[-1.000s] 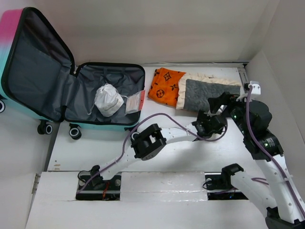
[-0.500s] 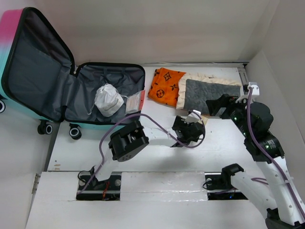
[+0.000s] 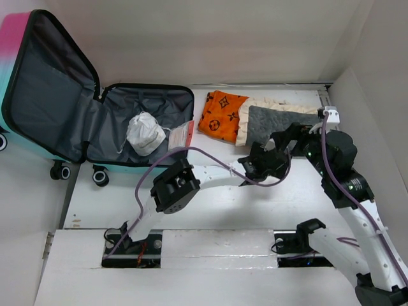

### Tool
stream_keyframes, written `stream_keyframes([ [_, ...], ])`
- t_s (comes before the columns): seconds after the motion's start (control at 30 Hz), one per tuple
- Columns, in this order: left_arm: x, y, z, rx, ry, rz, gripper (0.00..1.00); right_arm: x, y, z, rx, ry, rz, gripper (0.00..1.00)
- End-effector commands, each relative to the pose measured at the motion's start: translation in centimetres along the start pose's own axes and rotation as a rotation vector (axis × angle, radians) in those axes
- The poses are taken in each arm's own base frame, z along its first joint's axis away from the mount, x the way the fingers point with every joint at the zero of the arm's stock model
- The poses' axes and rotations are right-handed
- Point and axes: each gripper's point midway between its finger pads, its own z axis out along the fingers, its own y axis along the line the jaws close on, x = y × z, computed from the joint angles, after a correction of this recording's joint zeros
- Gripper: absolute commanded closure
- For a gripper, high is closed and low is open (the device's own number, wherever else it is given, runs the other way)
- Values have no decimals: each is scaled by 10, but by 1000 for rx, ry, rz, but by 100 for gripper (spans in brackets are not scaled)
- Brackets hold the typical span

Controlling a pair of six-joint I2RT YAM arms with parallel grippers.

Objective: Pack the luggage

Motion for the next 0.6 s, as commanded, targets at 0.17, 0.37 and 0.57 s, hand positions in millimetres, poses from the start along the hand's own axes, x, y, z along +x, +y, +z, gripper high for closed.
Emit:
stream_keyframes([
  [0.17,-9,11,17,-33,16,84,0,-16,11,5,-49,-63,-13,9],
  [0.37,2,11,40,-63,17,126,0,-18,6,8,-21,-73,-23,9],
  [0.57,27,37,53,-101,64,106,0,-11,-2,12,16,-56,-32,10],
])
